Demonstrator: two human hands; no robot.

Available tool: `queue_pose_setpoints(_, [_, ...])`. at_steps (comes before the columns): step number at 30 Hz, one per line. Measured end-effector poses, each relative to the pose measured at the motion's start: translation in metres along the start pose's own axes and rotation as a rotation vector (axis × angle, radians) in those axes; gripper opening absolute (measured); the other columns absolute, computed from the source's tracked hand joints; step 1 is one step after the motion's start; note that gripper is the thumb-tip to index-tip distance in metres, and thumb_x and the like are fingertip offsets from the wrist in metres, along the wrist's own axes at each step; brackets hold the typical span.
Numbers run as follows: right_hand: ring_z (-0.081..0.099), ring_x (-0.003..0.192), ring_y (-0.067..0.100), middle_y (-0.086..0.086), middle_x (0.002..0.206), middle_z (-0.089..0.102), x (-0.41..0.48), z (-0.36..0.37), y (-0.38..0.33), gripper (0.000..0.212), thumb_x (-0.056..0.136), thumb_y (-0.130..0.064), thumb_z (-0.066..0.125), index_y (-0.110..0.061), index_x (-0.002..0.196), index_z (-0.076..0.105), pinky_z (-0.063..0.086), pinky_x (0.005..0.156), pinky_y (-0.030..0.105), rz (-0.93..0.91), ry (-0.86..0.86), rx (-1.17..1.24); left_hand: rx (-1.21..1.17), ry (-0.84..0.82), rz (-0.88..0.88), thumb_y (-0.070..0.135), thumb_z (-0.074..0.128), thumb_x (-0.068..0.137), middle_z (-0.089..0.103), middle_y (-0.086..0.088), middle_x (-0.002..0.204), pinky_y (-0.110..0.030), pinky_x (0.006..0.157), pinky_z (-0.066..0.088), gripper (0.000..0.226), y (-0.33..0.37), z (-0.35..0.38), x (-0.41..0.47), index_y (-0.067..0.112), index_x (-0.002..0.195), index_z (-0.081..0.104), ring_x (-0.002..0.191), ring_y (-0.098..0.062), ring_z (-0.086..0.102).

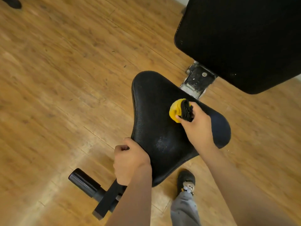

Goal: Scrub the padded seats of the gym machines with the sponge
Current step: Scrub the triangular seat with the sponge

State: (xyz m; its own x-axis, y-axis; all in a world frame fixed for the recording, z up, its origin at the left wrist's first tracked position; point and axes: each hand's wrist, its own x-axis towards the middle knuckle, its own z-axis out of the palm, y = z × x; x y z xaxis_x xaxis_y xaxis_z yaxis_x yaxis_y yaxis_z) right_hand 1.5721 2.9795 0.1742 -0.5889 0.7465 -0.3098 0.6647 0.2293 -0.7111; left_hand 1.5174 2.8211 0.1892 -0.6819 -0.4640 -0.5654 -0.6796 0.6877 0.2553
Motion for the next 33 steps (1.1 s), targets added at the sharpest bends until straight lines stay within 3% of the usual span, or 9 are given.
queue_pose_setpoints(6, [0.061,0.107,0.018,0.004,0.110,0.068,0.077,0.016,-0.010,0.039,0.083,-0.017,0.073,-0.010,0.119,0.062,0.047,0.091,0.024,0.002,0.273,0.015,-0.001,-0.025,0.034,0.054,0.024,0.092,0.055,-0.005,0.077,-0.038,0.070,0.040,0.044,-0.004,0.004,0.008,0.024,0.095,0.057,0.072,-0.028,0.051])
queue_pose_setpoints(10, [0.063,0.098,0.018,0.005,0.104,0.069,0.027,0.025,-0.012,0.035,0.081,-0.017,0.074,-0.015,0.114,0.063,0.051,0.087,0.031,-0.019,0.183,-0.005,0.019,-0.023,0.031,0.055,0.023,0.092,0.060,-0.009,0.086,-0.038,0.070,0.035,0.048,-0.007,0.003,0.009,0.023,0.097,0.058,0.077,-0.031,0.052])
queue_pose_setpoints(15, [0.062,0.089,0.020,0.004,0.097,0.064,-0.024,0.013,0.000,0.032,0.081,-0.011,0.072,-0.019,0.110,0.062,0.052,0.080,0.042,-0.061,0.039,-0.059,0.008,-0.014,0.024,0.054,0.023,0.089,0.059,-0.009,0.084,-0.040,0.073,0.044,0.044,-0.004,0.003,0.006,0.024,0.091,0.056,0.076,-0.033,0.053])
queue_pose_setpoints(21, [0.062,0.100,0.018,0.005,0.104,0.068,0.057,0.003,-0.002,0.034,0.083,-0.020,0.072,-0.010,0.114,0.062,0.051,0.085,0.030,-0.023,0.221,-0.079,-0.011,0.036,0.014,0.056,0.023,0.085,0.059,-0.007,0.078,-0.043,0.074,0.051,0.045,-0.004,0.008,0.009,0.025,0.083,0.056,0.072,-0.031,0.056])
queue_pose_setpoints(24, [0.064,0.099,0.020,0.005,0.103,0.069,0.057,0.012,-0.004,0.034,0.082,-0.021,0.073,-0.010,0.113,0.063,0.052,0.086,0.032,-0.010,0.289,-0.057,0.023,0.028,0.002,0.058,0.021,0.083,0.060,-0.008,0.081,-0.046,0.076,0.052,0.047,-0.006,0.006,0.008,0.027,0.085,0.056,0.073,-0.033,0.057])
queue_pose_setpoints(27, [0.061,0.103,0.017,0.004,0.111,0.067,0.045,0.008,-0.005,0.044,0.083,-0.026,0.074,-0.012,0.121,0.058,0.048,0.085,0.025,-0.026,0.198,-0.103,0.001,0.033,0.013,0.057,0.022,0.084,0.060,-0.008,0.080,-0.045,0.076,0.052,0.047,-0.003,0.004,0.005,0.025,0.086,0.057,0.074,-0.033,0.057])
queue_pose_setpoints(30, [0.060,0.098,0.009,-0.004,0.108,0.066,0.038,-0.001,-0.006,0.051,0.078,-0.044,0.075,-0.019,0.120,0.058,0.048,0.080,0.021,-0.041,0.114,-0.042,0.005,0.045,0.016,0.057,0.024,0.082,0.060,-0.009,0.081,-0.044,0.075,0.051,0.047,-0.002,0.003,0.004,0.025,0.086,0.058,0.075,-0.034,0.057])
queue_pose_setpoints(33, [0.062,0.091,0.009,-0.006,0.100,0.066,0.034,-0.004,-0.007,0.049,0.078,-0.056,0.069,-0.022,0.113,0.059,0.054,0.078,0.029,-0.024,0.073,0.022,-0.012,0.052,0.006,0.056,0.025,0.081,0.061,-0.009,0.081,-0.043,0.073,0.050,0.046,-0.002,0.003,0.004,0.024,0.083,0.058,0.075,-0.035,0.057])
